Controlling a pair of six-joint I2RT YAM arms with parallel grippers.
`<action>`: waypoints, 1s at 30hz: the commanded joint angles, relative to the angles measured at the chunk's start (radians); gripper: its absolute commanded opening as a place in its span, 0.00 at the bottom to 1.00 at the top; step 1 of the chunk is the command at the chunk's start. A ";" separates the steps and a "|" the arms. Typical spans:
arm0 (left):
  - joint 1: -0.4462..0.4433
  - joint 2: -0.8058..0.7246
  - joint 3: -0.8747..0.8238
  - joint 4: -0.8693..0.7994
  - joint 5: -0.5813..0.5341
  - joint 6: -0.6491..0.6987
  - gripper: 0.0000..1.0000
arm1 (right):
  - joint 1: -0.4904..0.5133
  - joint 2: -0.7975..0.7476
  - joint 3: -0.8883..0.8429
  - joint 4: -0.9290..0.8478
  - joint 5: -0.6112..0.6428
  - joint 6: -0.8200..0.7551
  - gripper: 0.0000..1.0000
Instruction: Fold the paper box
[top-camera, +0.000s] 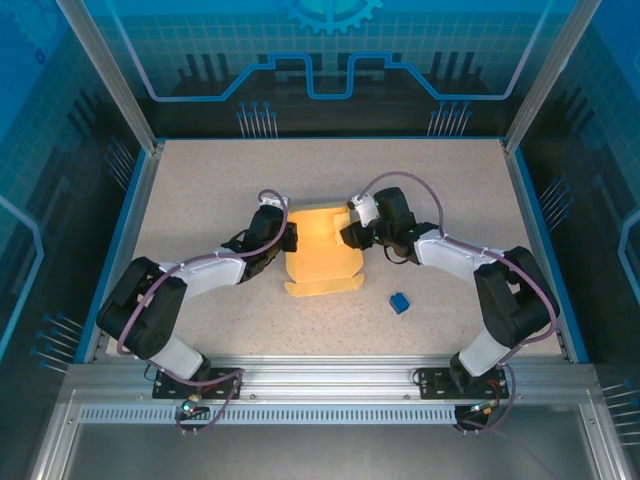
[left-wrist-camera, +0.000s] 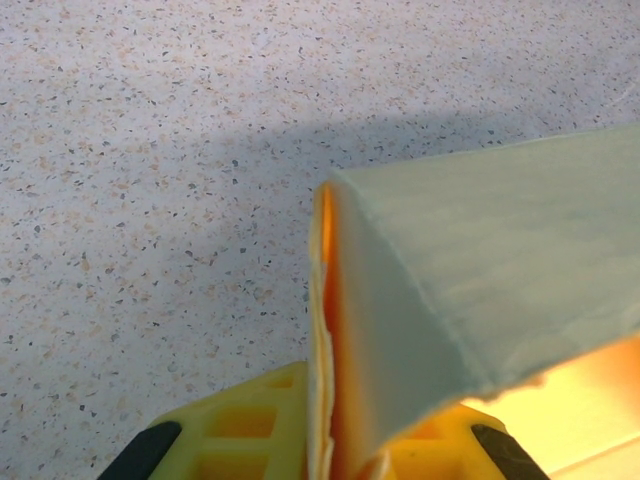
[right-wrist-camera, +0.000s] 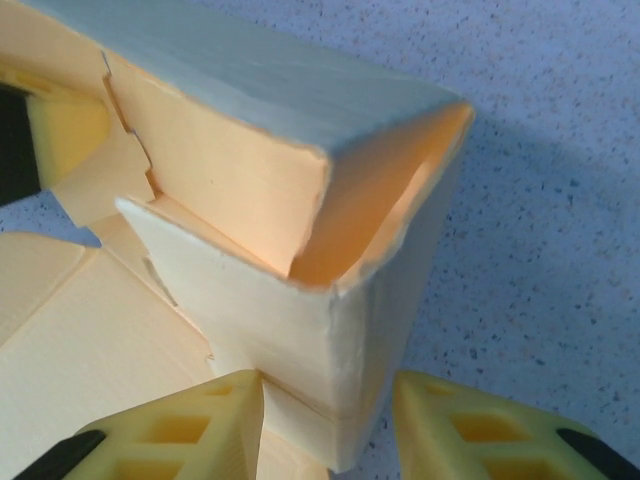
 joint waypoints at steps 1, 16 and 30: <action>-0.011 -0.029 -0.012 0.016 0.023 0.004 0.14 | -0.014 -0.018 -0.019 0.041 -0.023 -0.013 0.38; -0.015 -0.029 -0.006 0.011 0.027 0.009 0.14 | 0.018 -0.011 0.017 0.085 0.046 0.027 0.37; -0.018 -0.033 -0.007 0.009 0.033 0.007 0.14 | 0.001 -0.042 -0.012 0.137 -0.056 -0.048 0.37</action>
